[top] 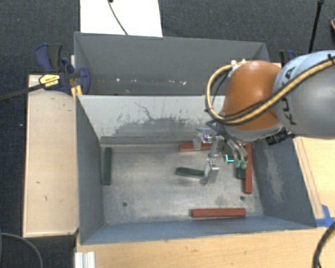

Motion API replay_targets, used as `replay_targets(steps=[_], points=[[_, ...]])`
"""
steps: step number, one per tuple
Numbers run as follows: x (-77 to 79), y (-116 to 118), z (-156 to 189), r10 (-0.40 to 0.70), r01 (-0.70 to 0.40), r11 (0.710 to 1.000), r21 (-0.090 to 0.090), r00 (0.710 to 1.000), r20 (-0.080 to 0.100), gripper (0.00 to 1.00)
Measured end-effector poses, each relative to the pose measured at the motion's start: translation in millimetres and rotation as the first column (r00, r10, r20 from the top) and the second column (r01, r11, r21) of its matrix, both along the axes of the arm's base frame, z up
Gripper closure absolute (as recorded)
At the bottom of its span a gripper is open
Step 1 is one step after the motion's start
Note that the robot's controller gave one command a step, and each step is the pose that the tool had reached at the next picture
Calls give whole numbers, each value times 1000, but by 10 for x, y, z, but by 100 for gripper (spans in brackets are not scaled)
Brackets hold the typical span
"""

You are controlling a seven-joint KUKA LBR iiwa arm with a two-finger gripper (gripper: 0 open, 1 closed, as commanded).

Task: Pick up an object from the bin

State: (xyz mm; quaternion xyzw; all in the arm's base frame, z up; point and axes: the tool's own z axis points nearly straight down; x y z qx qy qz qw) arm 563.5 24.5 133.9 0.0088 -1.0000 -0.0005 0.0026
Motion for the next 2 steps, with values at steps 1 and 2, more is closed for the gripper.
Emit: replay_targets(steps=[1, 2], points=[[182, -158, -662, 63, -63, 998, -1, 998, 7, 0], [198, -150, -616, 62, -62, 998, 0, 998, 13, 100]])
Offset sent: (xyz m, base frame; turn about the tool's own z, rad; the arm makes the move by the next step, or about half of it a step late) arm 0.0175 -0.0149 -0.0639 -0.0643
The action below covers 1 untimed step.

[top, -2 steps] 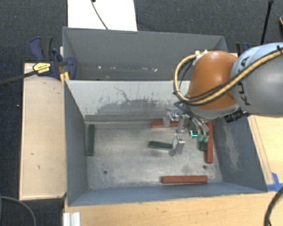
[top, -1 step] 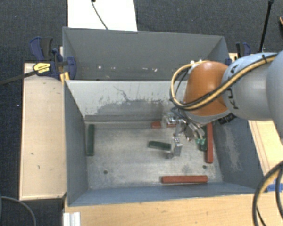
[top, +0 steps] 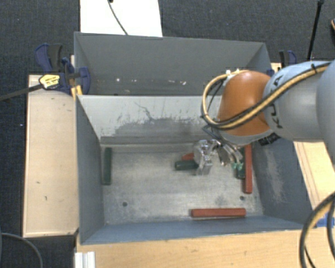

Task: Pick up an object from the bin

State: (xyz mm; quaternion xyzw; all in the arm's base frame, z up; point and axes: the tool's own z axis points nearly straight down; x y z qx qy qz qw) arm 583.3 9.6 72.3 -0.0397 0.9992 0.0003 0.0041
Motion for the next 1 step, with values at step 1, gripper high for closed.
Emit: replay_targets(steps=[1], points=[[-94, -362, 1348, 501, -501, 866, -5, 866, -1, 100]])
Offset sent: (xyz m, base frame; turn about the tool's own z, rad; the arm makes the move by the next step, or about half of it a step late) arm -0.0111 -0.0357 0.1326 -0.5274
